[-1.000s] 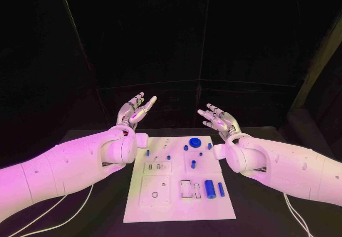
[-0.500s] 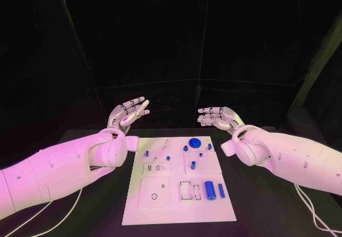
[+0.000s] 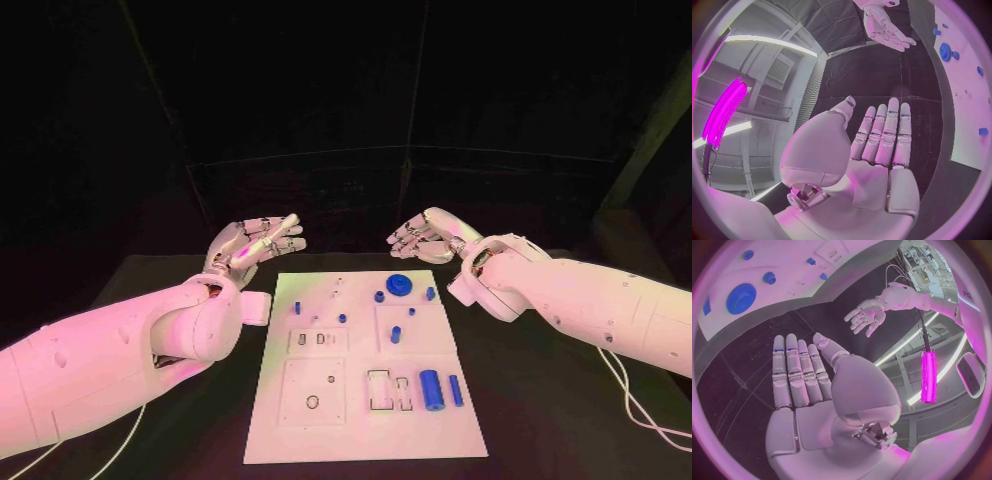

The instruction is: Assemble the parts on the task board

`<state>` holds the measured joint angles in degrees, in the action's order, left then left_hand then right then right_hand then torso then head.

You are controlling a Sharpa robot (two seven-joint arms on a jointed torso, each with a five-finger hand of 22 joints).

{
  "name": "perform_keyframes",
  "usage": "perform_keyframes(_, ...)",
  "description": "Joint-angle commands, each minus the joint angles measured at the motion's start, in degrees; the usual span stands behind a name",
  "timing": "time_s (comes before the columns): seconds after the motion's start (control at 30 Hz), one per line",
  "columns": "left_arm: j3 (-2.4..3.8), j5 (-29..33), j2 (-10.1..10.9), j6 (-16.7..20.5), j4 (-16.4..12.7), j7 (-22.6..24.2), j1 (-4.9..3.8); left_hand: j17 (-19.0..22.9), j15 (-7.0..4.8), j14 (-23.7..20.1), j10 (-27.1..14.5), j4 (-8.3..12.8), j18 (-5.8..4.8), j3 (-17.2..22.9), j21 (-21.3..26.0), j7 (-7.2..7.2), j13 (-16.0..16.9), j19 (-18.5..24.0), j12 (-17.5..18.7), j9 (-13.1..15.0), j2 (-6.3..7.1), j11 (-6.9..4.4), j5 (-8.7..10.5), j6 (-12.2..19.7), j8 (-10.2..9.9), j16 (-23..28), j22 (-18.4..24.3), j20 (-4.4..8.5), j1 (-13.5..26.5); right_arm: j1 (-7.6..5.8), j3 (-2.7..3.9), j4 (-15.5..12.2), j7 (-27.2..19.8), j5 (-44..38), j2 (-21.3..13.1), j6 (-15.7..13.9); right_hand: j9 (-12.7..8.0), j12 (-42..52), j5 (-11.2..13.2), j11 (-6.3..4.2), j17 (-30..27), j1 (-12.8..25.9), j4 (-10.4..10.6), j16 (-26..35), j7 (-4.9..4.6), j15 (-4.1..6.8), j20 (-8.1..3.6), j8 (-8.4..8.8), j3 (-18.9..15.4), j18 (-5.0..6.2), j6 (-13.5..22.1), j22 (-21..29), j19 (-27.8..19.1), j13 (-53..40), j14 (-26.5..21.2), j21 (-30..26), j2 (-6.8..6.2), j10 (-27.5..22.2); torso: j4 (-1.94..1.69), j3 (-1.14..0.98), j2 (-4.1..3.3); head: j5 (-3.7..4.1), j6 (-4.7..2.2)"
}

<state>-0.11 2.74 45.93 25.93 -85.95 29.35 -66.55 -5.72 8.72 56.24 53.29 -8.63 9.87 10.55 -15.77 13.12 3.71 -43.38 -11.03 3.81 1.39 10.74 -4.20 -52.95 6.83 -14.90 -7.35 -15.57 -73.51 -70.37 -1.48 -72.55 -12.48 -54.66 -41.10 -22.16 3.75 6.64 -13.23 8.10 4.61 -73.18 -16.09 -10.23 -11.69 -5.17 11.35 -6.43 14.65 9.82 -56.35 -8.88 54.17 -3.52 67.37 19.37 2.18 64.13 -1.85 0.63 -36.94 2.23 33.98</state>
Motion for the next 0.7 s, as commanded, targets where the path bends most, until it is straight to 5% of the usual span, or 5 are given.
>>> perform_keyframes(0.03,0.08,-0.9,1.0,-2.5,-1.7,-0.2,-0.25,-0.1,-0.43,1.7,1.5,0.7,0.78,-0.2,-0.4,-0.16,0.1,-1.4,0.4,-0.1,-0.72,-0.34,0.33,-0.8,-0.6,0.3,0.1,0.43,0.2,-0.50,0.00,-0.4,7.6,-14.5,0.3,3.2,0.1,-0.4,-0.5,-2.79,2.9,0.1,0.1,-3.8,1.98,3.96,-3.91,1.01,0.3,0.75,-4.0,-4.2,7.7,-0.4,12.8,8.6,-2.45,7.9,-0.51,0.18,-2.00,0.38,-0.22)
perform_keyframes(0.23,0.09,-1.0,2.4,-3.3,-4.5,-1.0,-0.35,-0.7,-0.97,3.9,3.0,1.4,0.78,-0.5,-0.6,-0.30,0.1,-3.4,0.7,-0.1,-0.92,-0.68,0.36,-1.7,-1.3,0.4,0.4,0.99,0.5,-0.96,0.05,-0.8,13.6,-25.5,1.1,6.2,0.0,-1.4,-0.3,-3.86,7.3,1.1,0.6,-8.9,2.66,5.56,-5.85,2.06,-0.7,0.56,-4.2,-7.7,10.9,-0.4,19.0,14.7,-4.18,9.6,-0.92,0.17,-3.45,0.85,-0.52)
perform_keyframes(0.7,0.09,-1.0,3.6,-4.3,-8.3,-1.6,-0.35,-0.6,-0.73,3.4,2.6,1.9,0.68,-0.7,-0.2,-0.05,0.0,-3.6,1.5,-0.1,-1.10,-0.45,0.36,-1.7,-2.0,1.6,0.7,0.92,0.7,-1.28,0.10,-2.8,18.6,-34.6,1.6,11.8,0.0,-2.5,-0.3,-2.93,17.1,2.4,2.0,-21.4,2.24,5.42,-6.00,2.69,-0.8,0.49,-3.4,-12.0,11.3,-0.4,18.5,22.0,-5.96,4.4,-1.34,0.20,-5.32,1.57,-1.04)
